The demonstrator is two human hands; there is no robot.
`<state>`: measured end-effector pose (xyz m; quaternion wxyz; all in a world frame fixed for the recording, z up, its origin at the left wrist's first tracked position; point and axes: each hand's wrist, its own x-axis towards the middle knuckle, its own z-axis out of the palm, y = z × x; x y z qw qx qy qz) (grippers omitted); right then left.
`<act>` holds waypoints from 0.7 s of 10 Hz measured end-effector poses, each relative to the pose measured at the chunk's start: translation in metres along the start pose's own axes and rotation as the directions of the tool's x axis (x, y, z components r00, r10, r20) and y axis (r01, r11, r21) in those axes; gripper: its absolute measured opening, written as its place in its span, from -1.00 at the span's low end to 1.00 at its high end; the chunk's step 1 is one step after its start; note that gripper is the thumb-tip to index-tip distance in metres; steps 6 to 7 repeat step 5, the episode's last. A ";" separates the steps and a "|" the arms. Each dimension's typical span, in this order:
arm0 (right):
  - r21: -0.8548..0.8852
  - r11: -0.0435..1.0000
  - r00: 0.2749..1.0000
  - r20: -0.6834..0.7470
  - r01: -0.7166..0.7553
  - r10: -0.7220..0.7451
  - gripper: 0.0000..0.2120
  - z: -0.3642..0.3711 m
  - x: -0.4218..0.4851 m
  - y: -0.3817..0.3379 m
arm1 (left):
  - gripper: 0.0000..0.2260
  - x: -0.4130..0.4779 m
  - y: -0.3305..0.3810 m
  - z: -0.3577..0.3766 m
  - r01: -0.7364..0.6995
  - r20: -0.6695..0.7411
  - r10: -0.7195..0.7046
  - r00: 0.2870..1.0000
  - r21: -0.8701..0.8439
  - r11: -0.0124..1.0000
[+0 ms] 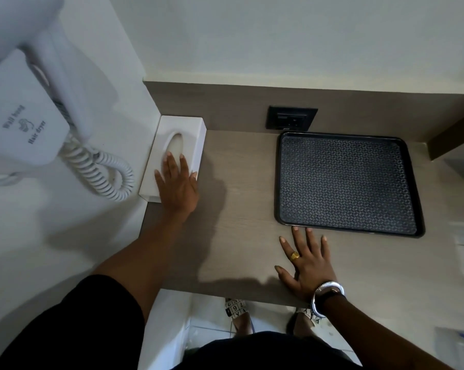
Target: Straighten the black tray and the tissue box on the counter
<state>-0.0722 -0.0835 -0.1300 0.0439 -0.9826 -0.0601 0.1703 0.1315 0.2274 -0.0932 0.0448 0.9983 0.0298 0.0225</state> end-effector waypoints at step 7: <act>0.312 0.950 0.991 -0.117 -0.025 0.064 -0.36 -0.044 -0.021 -0.012 | -0.26 0.003 0.037 -0.074 -0.225 -0.174 0.203 0.964 -0.118 0.967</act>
